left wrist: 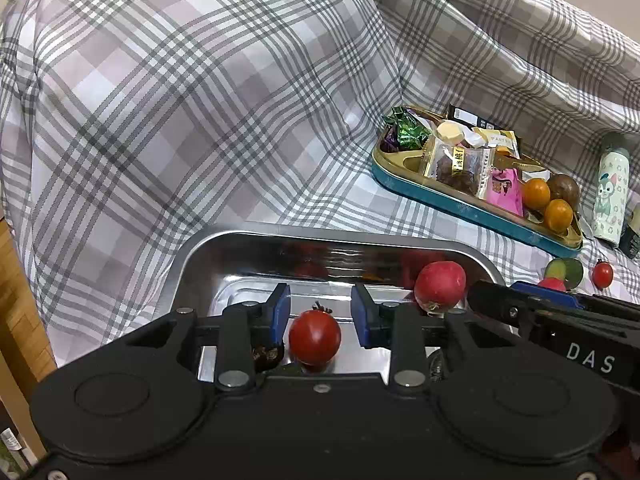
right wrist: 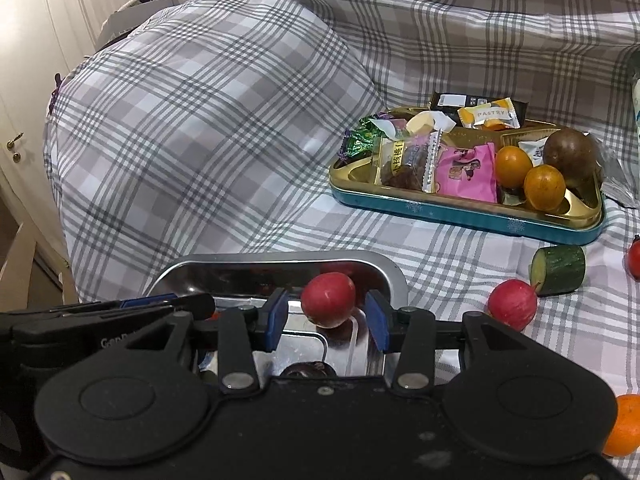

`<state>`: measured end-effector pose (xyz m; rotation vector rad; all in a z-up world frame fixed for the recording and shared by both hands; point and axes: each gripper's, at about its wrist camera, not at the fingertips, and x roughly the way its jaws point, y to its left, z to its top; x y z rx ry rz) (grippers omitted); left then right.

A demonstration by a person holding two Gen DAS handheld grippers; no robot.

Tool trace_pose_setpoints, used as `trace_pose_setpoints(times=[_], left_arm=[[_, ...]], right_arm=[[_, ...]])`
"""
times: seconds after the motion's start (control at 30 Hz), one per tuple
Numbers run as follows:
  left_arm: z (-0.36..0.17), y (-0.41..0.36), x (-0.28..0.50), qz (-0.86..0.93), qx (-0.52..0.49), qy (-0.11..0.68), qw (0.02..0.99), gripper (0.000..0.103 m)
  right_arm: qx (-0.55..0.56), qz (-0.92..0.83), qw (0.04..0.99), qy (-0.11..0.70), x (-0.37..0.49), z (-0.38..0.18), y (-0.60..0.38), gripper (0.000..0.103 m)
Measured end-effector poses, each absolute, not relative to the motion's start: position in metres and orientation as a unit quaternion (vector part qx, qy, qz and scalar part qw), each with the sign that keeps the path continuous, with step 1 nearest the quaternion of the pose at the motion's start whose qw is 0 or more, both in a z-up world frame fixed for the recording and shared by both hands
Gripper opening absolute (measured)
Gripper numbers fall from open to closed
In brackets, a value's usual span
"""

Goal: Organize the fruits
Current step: 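Carry the tomato and radish over the steel tray and open both grippers, then move both tools back toward the cucumber piece and cherry tomato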

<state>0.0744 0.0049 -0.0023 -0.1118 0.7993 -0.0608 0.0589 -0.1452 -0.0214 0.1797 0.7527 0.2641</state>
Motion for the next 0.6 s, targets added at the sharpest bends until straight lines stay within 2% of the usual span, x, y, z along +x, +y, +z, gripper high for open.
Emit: trace_pose_setpoints(times=[0.6], left_arm=[[-0.0024,0.0006,0.0732,-0.021,-0.037,0.385,0.922,0.042]], right_arm=[[0.069,0.128,0.913,0.38,0.0578,-0.0244,-0.1445,0.047]])
